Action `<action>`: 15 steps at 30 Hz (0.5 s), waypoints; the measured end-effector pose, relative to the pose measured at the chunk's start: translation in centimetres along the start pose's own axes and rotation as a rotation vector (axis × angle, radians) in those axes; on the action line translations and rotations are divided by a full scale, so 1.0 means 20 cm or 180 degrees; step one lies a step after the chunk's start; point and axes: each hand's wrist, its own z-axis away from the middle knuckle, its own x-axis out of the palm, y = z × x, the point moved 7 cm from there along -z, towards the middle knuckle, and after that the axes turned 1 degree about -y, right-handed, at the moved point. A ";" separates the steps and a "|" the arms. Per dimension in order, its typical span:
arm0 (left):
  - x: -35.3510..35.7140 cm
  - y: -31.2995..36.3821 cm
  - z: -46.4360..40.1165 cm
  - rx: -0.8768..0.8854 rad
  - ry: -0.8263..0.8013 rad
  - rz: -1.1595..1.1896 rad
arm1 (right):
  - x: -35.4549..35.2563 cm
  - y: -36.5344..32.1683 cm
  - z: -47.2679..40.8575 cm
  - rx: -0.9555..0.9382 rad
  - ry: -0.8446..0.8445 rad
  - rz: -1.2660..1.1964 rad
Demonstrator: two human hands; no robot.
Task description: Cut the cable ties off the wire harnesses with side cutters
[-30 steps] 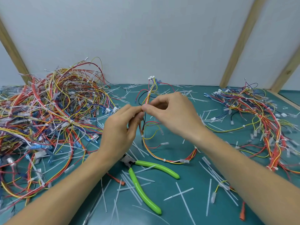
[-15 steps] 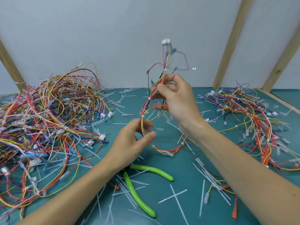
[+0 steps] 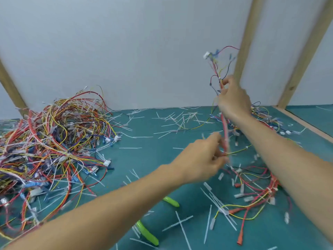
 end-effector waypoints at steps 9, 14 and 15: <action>0.36 0.27 -0.11 -0.0646 -0.1148 0.3094 | -0.15 0.40 -0.11 -0.0703 -0.0292 0.2140; 0.44 0.25 -0.01 -0.0581 -0.1741 0.3011 | -0.07 0.57 -0.06 -0.0739 -0.0586 0.2697; 0.41 0.20 -0.01 -0.0606 -0.1505 0.2657 | -0.04 0.57 -0.06 -0.0680 -0.0651 0.2741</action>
